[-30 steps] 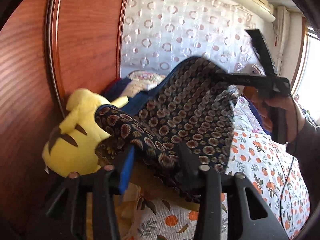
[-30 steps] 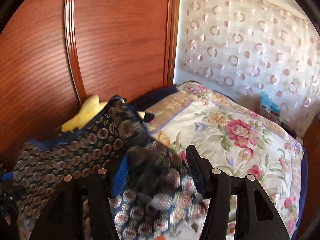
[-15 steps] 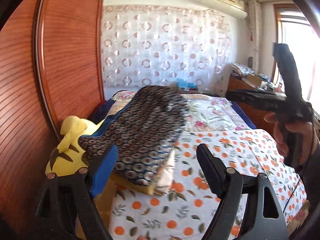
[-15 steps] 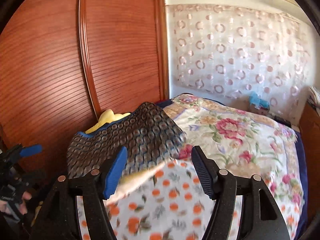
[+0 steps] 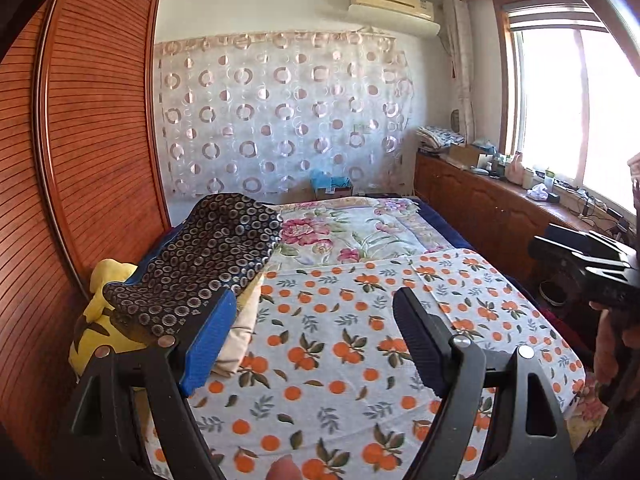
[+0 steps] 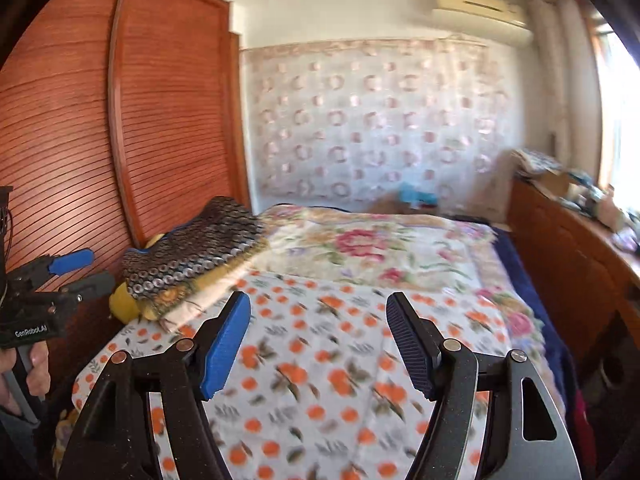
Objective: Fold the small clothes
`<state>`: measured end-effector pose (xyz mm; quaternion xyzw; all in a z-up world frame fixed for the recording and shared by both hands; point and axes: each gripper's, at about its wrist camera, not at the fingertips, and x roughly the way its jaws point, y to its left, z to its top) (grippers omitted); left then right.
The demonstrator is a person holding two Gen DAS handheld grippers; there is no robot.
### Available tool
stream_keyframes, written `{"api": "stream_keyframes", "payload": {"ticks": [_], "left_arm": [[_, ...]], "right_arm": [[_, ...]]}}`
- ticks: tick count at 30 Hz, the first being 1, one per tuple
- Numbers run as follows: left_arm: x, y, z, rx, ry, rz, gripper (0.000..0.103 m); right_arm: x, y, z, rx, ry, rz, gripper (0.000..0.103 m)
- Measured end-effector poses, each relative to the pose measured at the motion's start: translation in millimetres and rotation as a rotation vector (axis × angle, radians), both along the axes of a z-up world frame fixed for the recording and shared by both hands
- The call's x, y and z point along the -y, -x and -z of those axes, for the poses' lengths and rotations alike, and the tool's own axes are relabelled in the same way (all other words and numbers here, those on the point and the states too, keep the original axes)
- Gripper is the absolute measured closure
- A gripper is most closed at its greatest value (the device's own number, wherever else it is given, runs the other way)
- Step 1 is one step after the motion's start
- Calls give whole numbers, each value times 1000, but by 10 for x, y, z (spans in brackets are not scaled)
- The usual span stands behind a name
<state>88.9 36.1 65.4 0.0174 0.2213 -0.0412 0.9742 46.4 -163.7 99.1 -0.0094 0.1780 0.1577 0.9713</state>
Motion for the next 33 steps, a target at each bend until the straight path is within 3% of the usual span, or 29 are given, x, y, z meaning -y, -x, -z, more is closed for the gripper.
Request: {"api": "stream_keyframes", "payload": {"ticks": [4,10,33], "left_arm": [[111,100,25,-2,11,14,22],[194,226,51,9,26,14,22],[261,365,-19,26,9,7,22]], "right_arm": [[155,357,45,5,-16,38,31],[48,535,7,23,-31,76,31],[1,471,250,34,-50,92,31]]}}
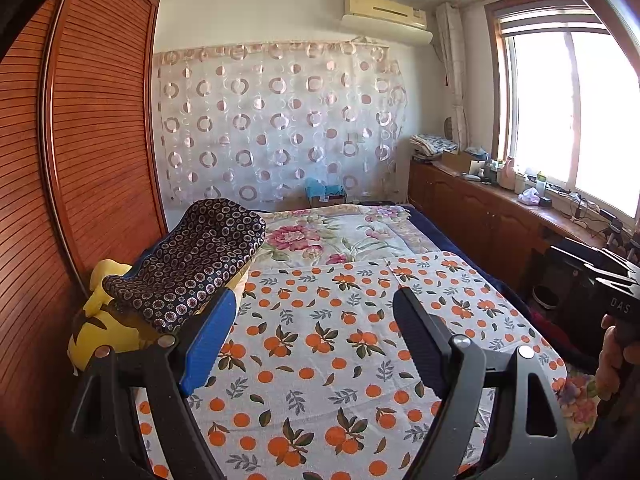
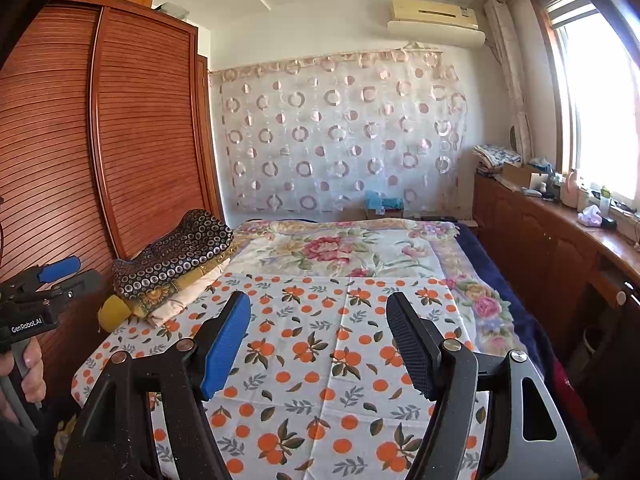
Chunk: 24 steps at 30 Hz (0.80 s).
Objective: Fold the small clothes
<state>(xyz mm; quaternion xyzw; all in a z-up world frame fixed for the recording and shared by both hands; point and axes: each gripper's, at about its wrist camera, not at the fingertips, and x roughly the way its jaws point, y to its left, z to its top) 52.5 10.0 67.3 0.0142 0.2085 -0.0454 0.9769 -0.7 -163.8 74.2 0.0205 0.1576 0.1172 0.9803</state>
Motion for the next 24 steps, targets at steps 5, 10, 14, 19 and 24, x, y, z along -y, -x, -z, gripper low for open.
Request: {"api": "stream_keyframes", "payload": {"ticks": [5,10,14,19,24], "left_arm": [[8,2,-4,0,0,0,22],[3,1,2,1,0,-1,22],[-2,0,7,1,0,0,22],[1,16,-17,2,-2,-2,22],[-8,15,-12,4,-2,-1,22]], "right_arm": [[24,-14,-5,1,-2,-3,31],[45,-22,-10,2,-3,-3,31],[74,-48,-5,3,-3,-3,31],[107,-74,5,4,-4,-6,31],[125,-100,9,9,-3,-8,31]]}}
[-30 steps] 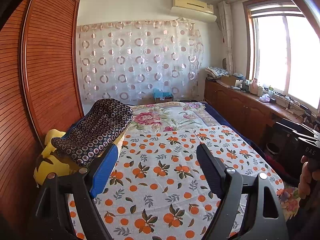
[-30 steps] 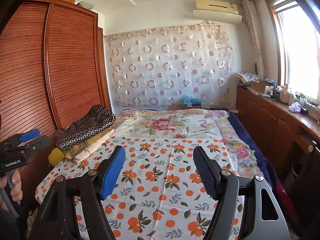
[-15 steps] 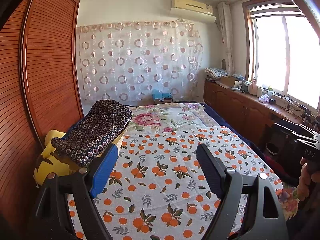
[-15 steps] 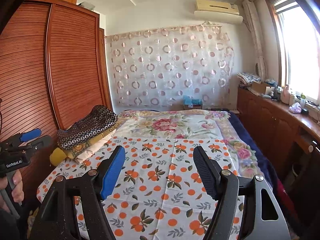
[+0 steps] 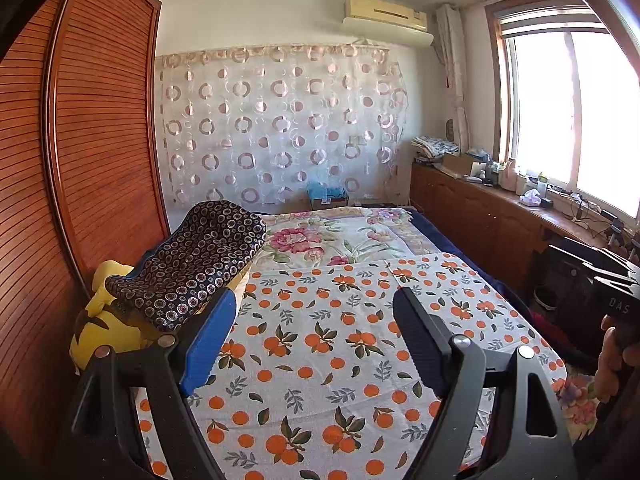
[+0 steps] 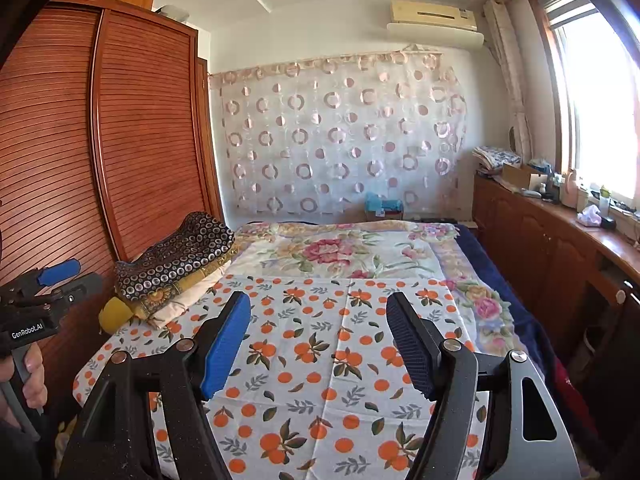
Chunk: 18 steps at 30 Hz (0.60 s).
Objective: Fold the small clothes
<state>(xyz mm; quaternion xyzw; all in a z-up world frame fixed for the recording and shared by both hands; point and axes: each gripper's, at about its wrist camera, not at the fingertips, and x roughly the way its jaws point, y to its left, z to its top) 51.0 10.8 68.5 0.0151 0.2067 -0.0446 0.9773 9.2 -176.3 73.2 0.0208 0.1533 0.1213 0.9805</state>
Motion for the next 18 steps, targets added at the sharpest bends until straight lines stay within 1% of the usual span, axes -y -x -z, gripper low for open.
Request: {"api": "stream_keyframes", "payload": {"ticks": [18], "left_arm": [[1,8,14,4,-1,-1,22]], "right_arm": [[55,-9,15,9,1,-7,31]]}}
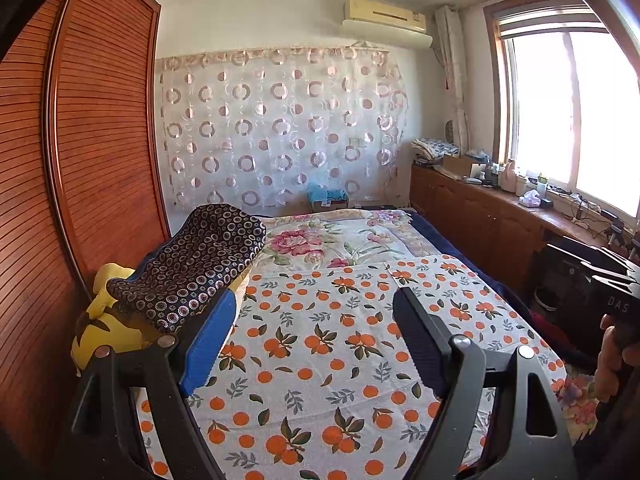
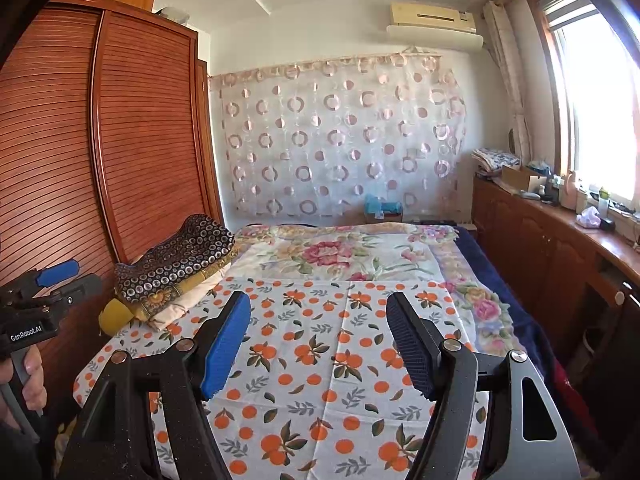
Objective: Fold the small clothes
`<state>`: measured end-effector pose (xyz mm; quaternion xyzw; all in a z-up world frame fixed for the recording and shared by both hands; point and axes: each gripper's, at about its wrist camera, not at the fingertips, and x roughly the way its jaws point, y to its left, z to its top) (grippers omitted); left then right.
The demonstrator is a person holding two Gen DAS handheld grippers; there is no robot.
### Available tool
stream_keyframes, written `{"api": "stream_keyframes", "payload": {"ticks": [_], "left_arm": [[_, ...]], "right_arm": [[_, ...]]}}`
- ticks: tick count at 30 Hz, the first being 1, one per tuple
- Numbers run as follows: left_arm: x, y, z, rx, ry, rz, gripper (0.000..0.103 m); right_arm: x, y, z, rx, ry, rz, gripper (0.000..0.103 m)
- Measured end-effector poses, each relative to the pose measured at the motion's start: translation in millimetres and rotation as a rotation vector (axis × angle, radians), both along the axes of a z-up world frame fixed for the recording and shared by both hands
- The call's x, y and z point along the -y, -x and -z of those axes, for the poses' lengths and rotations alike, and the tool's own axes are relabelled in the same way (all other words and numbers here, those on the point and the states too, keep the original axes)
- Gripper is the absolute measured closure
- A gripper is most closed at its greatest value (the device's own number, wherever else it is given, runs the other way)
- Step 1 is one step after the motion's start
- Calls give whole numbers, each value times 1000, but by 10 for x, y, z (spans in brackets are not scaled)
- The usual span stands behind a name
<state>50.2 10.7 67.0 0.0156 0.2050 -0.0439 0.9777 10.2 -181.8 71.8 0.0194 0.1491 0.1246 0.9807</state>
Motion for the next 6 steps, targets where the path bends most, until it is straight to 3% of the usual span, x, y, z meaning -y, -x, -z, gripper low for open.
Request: {"api": "stream_keyframes", "payload": {"ticks": [6], "left_arm": [[6,2,-6,-1,0,0,22]], "right_arm": [[10,1,6,1,-3,-1,31]]}}
